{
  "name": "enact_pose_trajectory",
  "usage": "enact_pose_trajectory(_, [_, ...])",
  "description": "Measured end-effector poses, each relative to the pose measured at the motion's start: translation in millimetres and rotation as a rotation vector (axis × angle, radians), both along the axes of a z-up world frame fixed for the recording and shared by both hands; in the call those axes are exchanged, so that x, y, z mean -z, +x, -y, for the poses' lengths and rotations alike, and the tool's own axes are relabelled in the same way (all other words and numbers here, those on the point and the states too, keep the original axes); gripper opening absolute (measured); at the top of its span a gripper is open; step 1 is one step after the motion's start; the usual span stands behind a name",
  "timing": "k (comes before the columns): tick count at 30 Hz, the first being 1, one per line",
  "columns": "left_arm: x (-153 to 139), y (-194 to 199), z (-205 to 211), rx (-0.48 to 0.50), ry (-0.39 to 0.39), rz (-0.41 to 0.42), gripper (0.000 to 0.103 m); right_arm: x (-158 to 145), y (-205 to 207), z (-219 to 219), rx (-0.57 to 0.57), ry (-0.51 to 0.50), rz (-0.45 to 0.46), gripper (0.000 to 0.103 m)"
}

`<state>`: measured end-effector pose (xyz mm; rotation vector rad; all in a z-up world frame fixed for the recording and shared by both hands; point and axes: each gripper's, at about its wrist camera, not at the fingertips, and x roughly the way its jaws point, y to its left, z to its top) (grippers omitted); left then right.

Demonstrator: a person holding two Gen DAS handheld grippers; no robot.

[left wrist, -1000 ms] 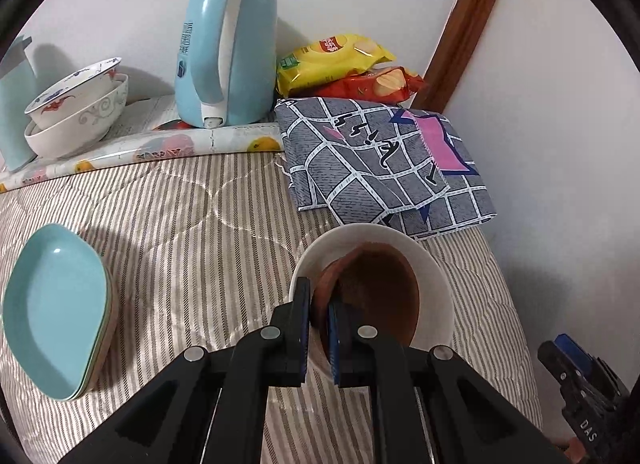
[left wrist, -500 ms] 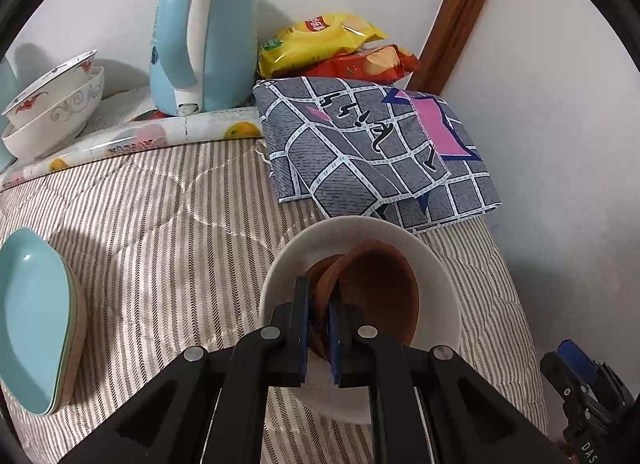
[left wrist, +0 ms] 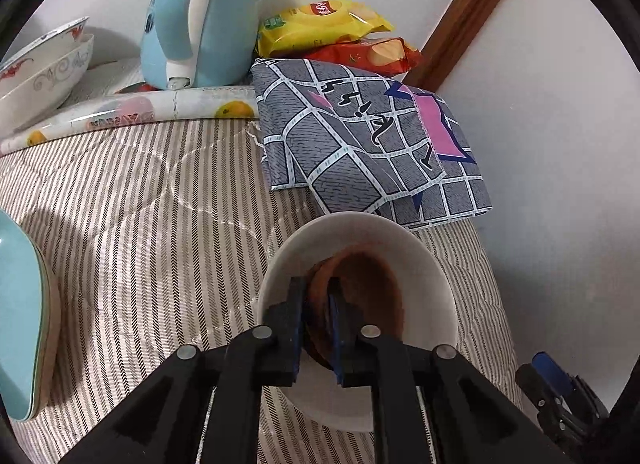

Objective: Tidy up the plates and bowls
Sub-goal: 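Lower the left gripper's brown bowl into the white bowl and open the left gripper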

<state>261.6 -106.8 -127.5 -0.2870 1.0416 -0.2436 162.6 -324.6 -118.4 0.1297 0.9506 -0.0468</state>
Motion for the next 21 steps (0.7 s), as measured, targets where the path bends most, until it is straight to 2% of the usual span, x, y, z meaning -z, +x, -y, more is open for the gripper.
enact_pose_trajectory(4, [-1.5,-2.6,0.9,0.019,-0.012,0.0,0.015,1.0,0.2,-4.0,-0.007,0.002,-0.002,0.046])
enact_pose_trajectory(6, [-2.0,-3.0,2.1,0.04,-0.021,-0.009,0.022,1.1,0.5,-5.7,-0.012,0.005,-0.004,0.046])
enact_pose_trajectory(8, [-3.4,-4.3,2.5,0.052,-0.026,-0.014,0.023,0.4,0.7,-9.7,-0.021,0.003,-0.004,0.046])
enact_pose_trajectory(12, [-14.8,-11.9,-2.3,0.046,-0.007,0.021,0.024,-3.2,5.7,-19.3,-0.045,0.008,0.002,0.046])
enact_pose_trajectory(15, [-22.5,-15.2,-8.5,0.034,0.007,0.043,0.032,-7.1,14.9,-28.6,-0.069,0.019,0.01,0.046])
enact_pose_trajectory(17, [-25.8,-15.3,-12.8,0.029,0.016,0.049,0.034,-9.5,23.7,-36.2,-0.089,0.024,0.018,0.046])
enact_pose_trajectory(21, [-29.3,-15.3,-24.8,0.006,0.026,0.055,0.034,-11.4,39.6,-51.0,-0.12,0.028,0.019,0.046])
